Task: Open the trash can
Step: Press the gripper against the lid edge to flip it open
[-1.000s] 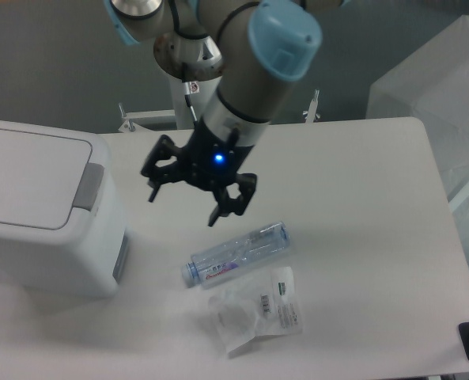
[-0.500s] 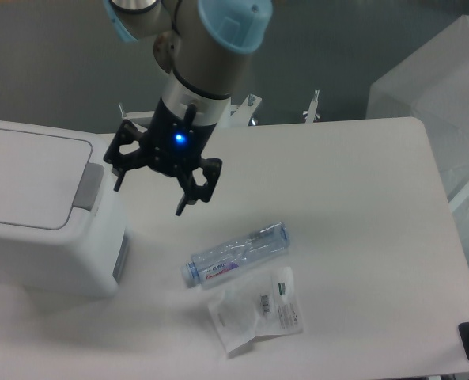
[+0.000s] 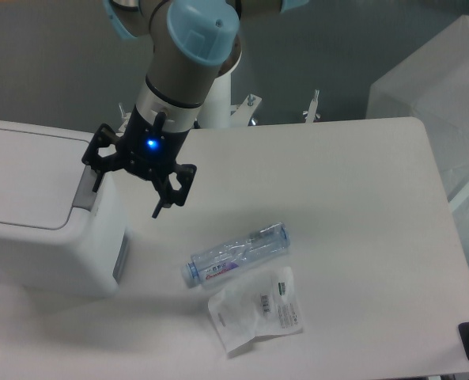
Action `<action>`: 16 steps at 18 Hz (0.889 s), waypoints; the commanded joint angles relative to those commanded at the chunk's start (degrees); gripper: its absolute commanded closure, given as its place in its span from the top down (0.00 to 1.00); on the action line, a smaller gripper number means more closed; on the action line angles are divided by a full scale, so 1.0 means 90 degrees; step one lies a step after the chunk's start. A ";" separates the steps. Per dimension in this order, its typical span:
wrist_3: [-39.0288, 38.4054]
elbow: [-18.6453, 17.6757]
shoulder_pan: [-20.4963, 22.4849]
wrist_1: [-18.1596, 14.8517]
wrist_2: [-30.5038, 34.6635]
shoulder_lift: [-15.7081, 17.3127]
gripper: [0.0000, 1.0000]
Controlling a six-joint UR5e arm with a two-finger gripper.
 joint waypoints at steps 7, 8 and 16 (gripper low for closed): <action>-0.0010 -0.0010 0.0000 0.0029 0.0010 -0.0059 1.00; -0.0010 -0.0019 0.0000 0.0030 0.0019 -0.0059 1.00; -0.0020 0.0087 0.0000 0.0107 0.0010 -0.0059 1.00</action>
